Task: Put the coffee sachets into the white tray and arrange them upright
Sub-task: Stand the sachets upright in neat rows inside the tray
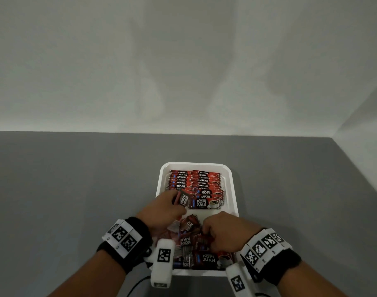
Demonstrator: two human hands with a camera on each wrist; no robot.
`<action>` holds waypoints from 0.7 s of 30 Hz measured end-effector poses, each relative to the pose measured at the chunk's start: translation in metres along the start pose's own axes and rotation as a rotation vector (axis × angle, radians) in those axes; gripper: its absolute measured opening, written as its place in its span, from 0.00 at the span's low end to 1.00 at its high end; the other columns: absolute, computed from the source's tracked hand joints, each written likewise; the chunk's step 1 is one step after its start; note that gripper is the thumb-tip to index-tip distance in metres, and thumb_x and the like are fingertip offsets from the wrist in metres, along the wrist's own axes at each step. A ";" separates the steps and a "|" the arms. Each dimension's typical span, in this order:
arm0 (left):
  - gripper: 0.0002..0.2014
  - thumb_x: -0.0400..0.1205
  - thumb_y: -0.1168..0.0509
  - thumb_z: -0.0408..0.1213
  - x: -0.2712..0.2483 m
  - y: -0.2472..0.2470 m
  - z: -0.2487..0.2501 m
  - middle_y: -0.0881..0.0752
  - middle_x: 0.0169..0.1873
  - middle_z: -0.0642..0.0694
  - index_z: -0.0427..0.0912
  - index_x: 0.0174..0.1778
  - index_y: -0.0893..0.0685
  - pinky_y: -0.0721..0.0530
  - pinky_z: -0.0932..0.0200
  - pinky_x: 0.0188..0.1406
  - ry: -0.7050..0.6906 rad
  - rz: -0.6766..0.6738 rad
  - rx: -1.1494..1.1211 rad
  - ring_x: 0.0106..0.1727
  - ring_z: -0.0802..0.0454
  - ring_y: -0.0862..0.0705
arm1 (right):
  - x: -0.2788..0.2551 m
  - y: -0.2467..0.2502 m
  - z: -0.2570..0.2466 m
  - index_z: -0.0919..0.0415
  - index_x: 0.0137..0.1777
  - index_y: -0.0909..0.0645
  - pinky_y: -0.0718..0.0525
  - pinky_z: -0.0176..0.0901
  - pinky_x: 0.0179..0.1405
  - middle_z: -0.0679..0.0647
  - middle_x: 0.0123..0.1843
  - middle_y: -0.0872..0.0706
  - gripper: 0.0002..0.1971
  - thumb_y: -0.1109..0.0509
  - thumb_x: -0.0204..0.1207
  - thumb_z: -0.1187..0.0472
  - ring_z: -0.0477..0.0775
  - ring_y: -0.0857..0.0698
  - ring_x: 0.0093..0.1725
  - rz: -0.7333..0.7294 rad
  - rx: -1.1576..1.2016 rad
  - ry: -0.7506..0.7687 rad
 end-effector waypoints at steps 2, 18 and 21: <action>0.13 0.81 0.41 0.18 0.000 -0.001 0.002 0.10 0.38 0.41 0.34 0.53 0.16 0.13 0.53 0.36 0.023 0.017 -0.153 0.36 0.49 0.12 | 0.001 -0.001 -0.002 0.59 0.60 0.15 0.26 0.35 0.33 0.55 0.57 0.13 0.13 0.26 0.76 0.58 0.55 0.14 0.53 -0.003 0.001 0.022; 0.04 0.81 0.32 0.29 0.000 -0.010 0.003 0.11 0.32 0.43 0.38 0.40 0.15 0.15 0.55 0.29 0.136 0.056 -0.198 0.29 0.50 0.13 | -0.006 0.016 0.018 0.52 0.52 0.18 0.13 0.47 0.49 0.48 0.52 0.14 0.07 0.33 0.78 0.63 0.50 0.14 0.50 0.161 0.420 -0.018; 0.08 0.80 0.28 0.41 0.000 -0.013 0.011 0.23 0.27 0.48 0.42 0.42 0.18 0.31 0.63 0.21 0.147 0.122 -0.585 0.23 0.55 0.29 | -0.005 0.019 0.021 0.52 0.51 0.15 0.12 0.55 0.53 0.51 0.50 0.10 0.09 0.31 0.76 0.65 0.54 0.11 0.49 0.287 0.634 -0.036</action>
Point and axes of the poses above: each hand's wrist, its own x-axis towards the middle knuckle, its own y-axis out of the back of the hand, z = x × y, the point moved 1 cm from there along x, towards the middle knuckle
